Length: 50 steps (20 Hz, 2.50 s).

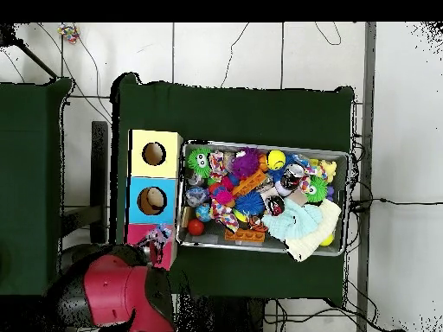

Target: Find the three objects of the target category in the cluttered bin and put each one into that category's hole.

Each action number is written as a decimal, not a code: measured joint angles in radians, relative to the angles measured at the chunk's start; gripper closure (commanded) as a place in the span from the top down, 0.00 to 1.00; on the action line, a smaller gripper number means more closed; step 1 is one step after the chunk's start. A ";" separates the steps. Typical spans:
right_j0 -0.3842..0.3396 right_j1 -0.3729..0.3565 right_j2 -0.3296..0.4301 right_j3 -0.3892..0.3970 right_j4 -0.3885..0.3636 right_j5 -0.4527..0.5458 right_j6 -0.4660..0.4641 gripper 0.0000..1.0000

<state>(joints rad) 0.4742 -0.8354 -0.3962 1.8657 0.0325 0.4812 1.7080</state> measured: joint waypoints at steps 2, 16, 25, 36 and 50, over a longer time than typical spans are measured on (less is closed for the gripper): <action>-0.004 0.000 -0.001 -0.018 0.002 0.017 0.000 0.00; -0.015 0.017 -0.022 -0.165 0.005 0.156 0.000 0.00; -0.003 0.161 -0.027 -0.296 0.026 0.156 0.012 0.00; -0.033 0.280 -0.011 -0.386 0.107 0.188 0.042 0.00; -0.060 0.290 0.015 -0.417 0.129 0.228 0.043 0.00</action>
<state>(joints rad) 0.4141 -0.5449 -0.3815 1.4486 0.1620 0.7097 1.7506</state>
